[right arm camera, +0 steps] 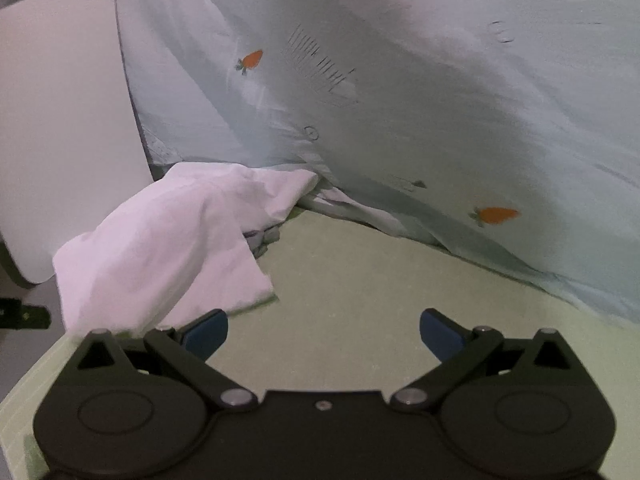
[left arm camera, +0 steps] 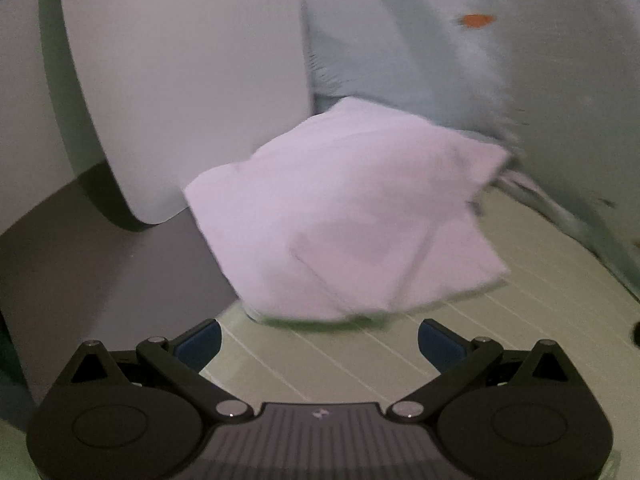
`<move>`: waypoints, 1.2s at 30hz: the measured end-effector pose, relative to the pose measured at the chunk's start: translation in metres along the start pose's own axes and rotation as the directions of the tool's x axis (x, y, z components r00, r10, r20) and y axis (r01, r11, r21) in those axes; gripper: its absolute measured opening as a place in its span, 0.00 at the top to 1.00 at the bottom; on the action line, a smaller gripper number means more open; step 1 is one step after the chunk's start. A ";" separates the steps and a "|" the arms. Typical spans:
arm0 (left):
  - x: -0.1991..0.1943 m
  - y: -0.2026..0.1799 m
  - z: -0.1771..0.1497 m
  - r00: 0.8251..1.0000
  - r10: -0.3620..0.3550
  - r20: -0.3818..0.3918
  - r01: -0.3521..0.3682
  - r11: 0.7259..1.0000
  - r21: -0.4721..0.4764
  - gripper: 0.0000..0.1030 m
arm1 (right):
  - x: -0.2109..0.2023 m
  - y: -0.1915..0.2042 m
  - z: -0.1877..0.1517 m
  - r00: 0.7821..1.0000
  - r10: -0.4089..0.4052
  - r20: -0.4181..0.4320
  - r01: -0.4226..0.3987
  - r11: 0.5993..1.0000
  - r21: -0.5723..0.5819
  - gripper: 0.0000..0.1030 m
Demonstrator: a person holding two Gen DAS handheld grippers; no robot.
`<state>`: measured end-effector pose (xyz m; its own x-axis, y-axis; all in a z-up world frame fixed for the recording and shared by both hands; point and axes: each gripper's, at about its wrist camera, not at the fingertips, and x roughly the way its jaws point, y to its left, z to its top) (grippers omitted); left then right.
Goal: Fold clothes
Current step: 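Reach both grippers into the white garment and close on its edges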
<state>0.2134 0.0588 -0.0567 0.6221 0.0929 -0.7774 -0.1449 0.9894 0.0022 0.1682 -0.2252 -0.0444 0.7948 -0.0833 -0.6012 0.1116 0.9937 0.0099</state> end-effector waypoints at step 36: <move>0.217 0.095 0.097 0.956 0.290 -0.034 -0.289 0.921 -0.260 0.96 | 0.333 0.050 0.116 0.971 0.235 -0.032 -0.231 0.969 0.091 0.97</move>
<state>0.4090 0.1834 -0.1645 0.5270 0.3720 -0.7641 -0.5134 0.8559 0.0626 0.5076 -0.2121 -0.1512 0.7795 0.1550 -0.6070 -0.0215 0.9750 0.2213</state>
